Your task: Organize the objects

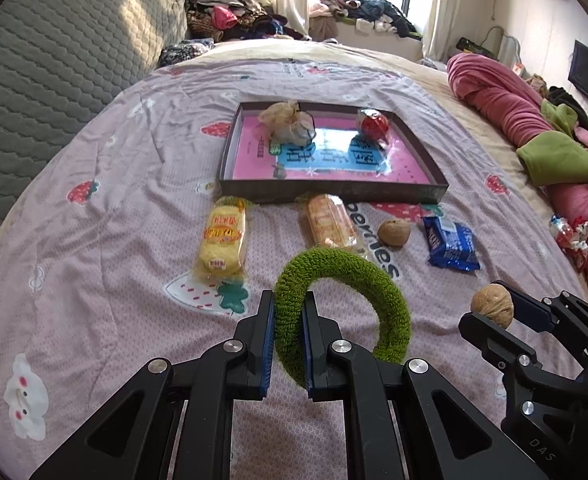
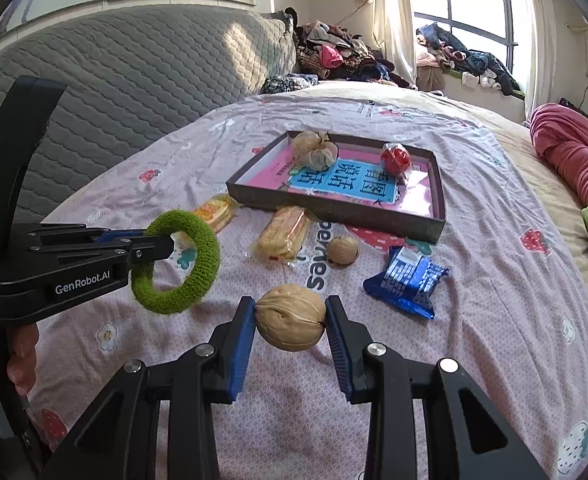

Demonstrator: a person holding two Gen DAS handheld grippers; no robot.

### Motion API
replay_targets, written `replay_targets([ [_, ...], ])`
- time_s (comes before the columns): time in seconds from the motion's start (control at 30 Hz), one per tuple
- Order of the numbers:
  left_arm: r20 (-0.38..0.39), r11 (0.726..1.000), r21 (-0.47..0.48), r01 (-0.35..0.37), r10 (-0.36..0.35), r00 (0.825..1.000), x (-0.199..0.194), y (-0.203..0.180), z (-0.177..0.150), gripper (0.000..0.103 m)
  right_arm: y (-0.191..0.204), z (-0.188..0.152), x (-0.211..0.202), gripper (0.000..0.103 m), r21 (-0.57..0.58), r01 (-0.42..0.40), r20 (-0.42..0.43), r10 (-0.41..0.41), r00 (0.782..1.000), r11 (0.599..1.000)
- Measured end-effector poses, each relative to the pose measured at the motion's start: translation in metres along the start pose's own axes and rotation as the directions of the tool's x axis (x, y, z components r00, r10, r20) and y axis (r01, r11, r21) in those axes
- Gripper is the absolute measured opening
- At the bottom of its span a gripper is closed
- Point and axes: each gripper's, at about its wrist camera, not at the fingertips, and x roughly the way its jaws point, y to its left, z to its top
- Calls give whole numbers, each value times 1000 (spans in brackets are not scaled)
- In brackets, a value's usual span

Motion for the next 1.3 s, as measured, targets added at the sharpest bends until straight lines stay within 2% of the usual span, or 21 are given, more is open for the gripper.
replay_targets([
  [0.5, 70, 1000, 5, 14, -14, 997, -16, 5, 26, 12, -8, 35, -20, 36, 1, 36, 78, -36, 996, 999],
  [1.3, 103, 1000, 11, 0, -1, 995, -18, 8, 62, 12, -15, 93, -31, 36, -21, 65, 165, -61, 984, 998],
])
